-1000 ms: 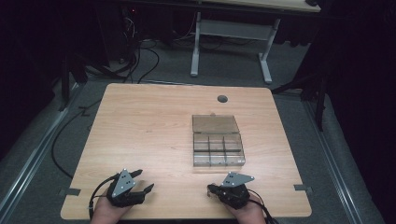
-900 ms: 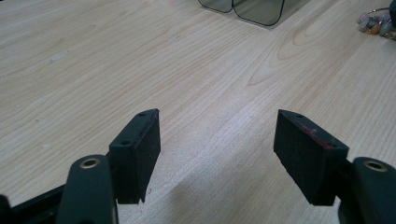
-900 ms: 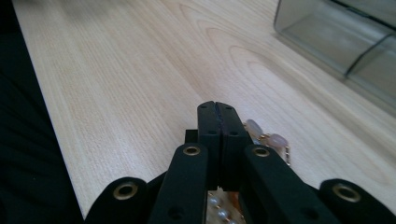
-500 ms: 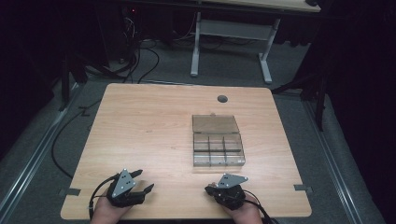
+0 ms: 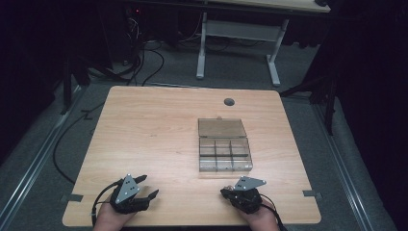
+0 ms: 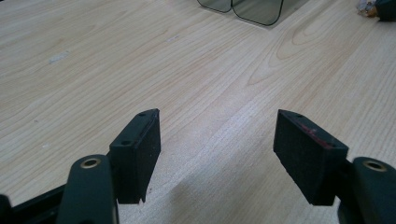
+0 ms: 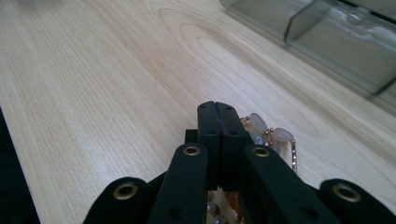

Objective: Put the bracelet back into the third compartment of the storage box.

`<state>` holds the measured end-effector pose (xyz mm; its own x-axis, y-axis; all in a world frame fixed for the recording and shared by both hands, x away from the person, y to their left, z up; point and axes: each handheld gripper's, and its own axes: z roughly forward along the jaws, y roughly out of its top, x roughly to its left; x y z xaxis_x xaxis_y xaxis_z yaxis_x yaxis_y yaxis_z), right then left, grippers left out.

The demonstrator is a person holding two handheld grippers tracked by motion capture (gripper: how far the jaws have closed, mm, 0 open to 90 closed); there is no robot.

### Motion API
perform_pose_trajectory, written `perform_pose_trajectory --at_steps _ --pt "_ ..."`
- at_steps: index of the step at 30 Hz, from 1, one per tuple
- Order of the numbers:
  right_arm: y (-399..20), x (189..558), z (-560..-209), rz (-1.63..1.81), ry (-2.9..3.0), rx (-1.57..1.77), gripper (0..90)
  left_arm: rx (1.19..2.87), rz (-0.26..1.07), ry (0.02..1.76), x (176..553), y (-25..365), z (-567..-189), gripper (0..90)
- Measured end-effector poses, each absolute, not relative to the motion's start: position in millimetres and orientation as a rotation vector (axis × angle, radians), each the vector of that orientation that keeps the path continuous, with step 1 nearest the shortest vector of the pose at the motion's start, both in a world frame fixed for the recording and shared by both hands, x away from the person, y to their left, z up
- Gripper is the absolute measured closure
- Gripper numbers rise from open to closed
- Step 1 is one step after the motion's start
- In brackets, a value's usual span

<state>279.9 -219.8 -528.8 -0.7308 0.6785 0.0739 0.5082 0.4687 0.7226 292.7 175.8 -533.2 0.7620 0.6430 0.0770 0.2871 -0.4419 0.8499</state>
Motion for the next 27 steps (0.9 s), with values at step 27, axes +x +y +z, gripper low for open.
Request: perform_pose_trajectory --at_steps 27 --pt "-281.8 286.1 -527.3 1.080 2.359 1.210 90.0 2.045 0.491 0.698 292.5 176.0 -533.2 32.7"
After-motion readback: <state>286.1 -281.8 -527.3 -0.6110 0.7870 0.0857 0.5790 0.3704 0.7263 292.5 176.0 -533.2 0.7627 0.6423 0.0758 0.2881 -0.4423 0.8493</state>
